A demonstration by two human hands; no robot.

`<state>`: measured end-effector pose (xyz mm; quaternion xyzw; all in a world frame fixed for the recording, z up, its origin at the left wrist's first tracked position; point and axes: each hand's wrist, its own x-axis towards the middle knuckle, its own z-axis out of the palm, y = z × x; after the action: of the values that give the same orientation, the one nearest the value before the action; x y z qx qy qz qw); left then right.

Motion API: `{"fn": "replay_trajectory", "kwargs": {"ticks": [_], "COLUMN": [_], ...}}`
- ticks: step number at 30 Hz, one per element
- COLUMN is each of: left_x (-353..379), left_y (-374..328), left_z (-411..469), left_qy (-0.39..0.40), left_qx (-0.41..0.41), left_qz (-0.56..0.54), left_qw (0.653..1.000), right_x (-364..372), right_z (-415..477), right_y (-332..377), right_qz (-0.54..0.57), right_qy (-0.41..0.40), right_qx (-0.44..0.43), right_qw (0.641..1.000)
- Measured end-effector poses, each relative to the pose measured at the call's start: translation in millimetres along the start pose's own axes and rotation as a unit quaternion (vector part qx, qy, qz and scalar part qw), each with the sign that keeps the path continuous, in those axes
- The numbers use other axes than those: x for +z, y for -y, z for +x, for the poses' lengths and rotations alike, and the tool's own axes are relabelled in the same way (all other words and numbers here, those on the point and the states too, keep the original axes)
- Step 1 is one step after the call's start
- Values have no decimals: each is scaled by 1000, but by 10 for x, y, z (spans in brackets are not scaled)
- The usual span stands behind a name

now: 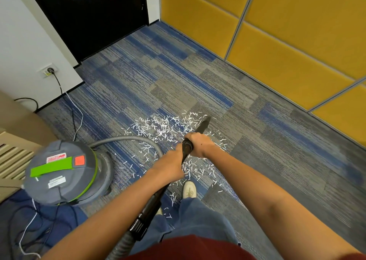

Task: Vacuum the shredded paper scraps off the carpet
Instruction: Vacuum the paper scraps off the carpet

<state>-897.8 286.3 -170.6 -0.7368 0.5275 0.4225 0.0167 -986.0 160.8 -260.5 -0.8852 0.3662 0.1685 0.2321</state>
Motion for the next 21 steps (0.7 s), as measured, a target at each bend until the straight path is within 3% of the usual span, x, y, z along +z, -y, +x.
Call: {"fn": "replay_trajectory", "kwargs": {"ticks": [12,21], "left_x": [-37,-36], "left_y": [100,-141], "left_z": [-50,55], "left_qy": [-6,27], "left_qx": [-26,4], "left_qz": [-13,19], "left_qw": [1000,999], "right_x": [-38,-56], "right_z": [97,-86], "right_y": [162,-148], "right_qz": [-14,-13], "right_qy": [4,2], "right_qx": [-23,20], "right_qw": [1000,1000]}}
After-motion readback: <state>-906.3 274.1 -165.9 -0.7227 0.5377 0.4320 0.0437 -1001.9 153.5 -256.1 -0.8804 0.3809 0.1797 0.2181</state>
